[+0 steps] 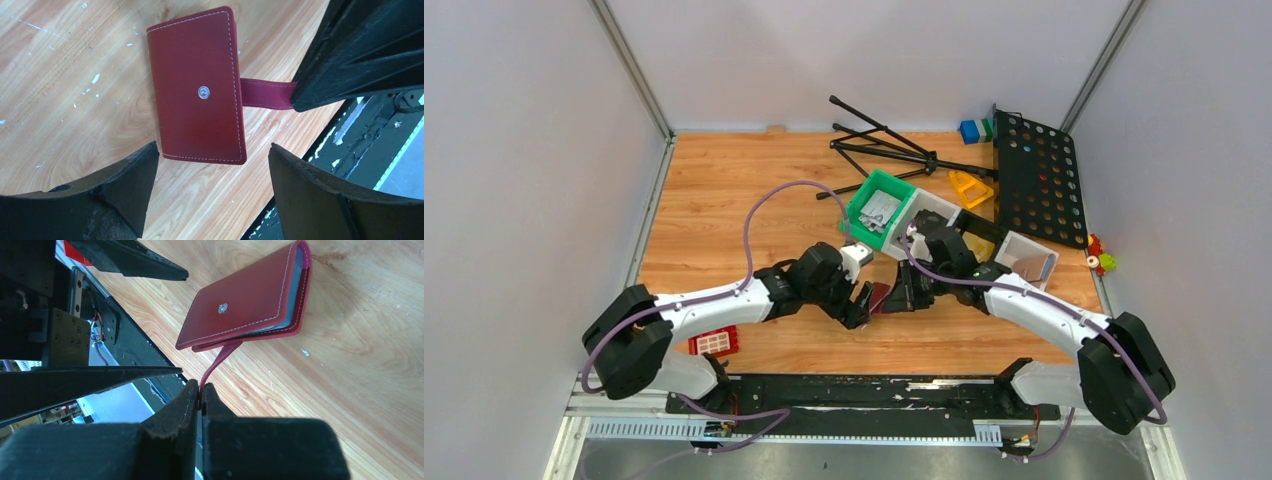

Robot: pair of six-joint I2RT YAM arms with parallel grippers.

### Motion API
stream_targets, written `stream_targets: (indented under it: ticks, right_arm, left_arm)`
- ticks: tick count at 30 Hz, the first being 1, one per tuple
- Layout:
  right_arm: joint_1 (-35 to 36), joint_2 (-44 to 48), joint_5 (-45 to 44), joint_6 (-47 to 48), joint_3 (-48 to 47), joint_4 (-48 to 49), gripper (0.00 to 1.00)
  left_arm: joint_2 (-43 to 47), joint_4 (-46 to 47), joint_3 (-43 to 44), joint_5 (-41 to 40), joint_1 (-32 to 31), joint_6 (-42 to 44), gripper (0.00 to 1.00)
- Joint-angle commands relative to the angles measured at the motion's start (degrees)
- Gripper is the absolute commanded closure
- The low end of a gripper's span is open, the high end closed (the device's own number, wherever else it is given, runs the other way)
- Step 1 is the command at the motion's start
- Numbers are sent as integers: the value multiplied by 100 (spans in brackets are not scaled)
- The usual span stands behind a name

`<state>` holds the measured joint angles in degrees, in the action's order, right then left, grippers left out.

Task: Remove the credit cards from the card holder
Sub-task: Open the card holder at the center of the board.

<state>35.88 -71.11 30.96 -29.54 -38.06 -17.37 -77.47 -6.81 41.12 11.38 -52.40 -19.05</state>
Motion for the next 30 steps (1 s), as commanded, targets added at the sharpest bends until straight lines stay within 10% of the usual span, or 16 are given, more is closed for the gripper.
stream_targets:
  ticks: [1,9,30]
  right_arm:
    - [37,208,25,127,-269,-36,100]
    - [39,212,15,159,-333,-121,100]
    - [28,235,-643,389,-529,-709,100]
  left_arm:
    - [-160,-35,397,-60,2,208,15]
    - [-341,-184,663,-227,19,134,48]
    - [-102,-375,110,20,1128,-435,94]
